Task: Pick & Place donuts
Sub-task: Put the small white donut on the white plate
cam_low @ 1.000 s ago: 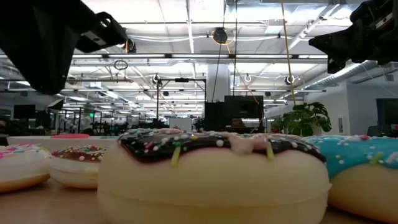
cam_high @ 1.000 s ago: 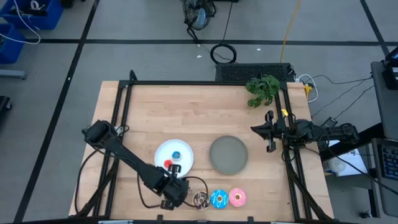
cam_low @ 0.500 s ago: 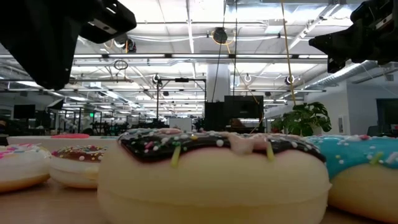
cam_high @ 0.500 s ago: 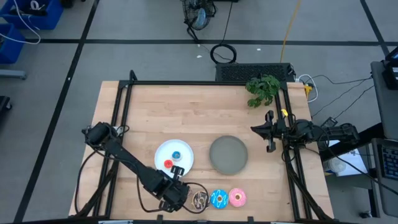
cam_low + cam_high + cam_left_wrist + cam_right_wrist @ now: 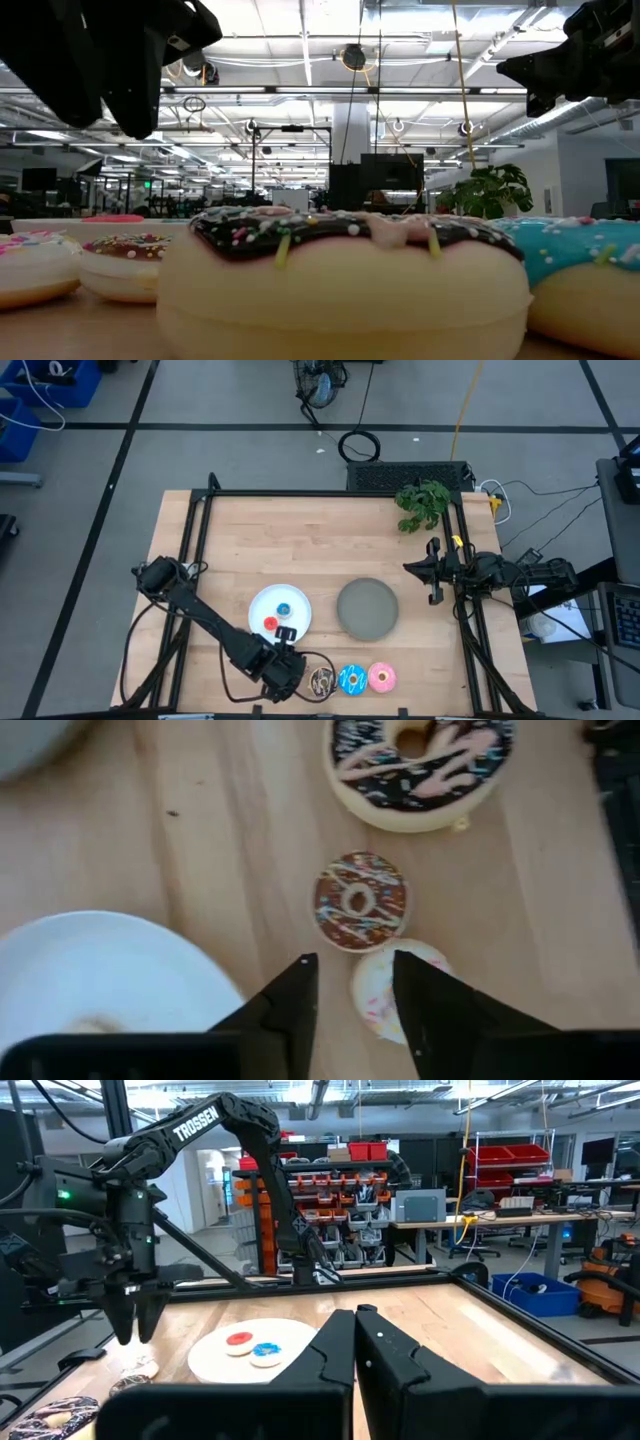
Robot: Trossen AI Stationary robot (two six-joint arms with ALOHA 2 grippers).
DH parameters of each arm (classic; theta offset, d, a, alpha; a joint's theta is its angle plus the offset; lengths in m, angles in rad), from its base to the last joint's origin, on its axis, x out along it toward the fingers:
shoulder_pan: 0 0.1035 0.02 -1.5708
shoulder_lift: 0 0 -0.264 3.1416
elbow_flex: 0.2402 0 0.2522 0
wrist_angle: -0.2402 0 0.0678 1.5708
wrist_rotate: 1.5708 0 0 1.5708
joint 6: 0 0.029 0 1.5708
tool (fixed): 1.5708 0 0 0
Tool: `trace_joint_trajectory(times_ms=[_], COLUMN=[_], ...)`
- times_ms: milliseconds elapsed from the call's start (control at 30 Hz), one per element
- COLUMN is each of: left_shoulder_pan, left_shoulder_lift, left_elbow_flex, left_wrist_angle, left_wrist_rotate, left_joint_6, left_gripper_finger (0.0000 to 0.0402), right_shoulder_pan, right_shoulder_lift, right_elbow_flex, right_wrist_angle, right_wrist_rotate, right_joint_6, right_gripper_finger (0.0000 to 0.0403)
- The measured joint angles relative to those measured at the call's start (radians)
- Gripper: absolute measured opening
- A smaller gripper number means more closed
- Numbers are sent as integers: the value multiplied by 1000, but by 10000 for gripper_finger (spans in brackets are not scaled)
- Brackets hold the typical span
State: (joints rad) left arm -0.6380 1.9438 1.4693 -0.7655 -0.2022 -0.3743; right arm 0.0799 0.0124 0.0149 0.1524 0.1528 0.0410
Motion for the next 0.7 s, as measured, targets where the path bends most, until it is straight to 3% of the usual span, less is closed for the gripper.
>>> trace_joint_trajectory(times_ms=[167, 700], left_shoulder_pan=[-1, -3], left_shoulder_lift=[0, 0], left_elbow_flex=[0, 0], left_wrist_angle=[9, 11], left_wrist_rotate=[-1, -7], left_joint_6=[3, 5], left_gripper_finger=[164, 166], right_shoulder_pan=[0, 0], right_shoulder_lift=[0, 0], right_elbow_flex=[0, 0], right_wrist_angle=[0, 0], right_wrist_rotate=[0, -1], right_joint_6=[0, 0], right_gripper_finger=[0, 0])
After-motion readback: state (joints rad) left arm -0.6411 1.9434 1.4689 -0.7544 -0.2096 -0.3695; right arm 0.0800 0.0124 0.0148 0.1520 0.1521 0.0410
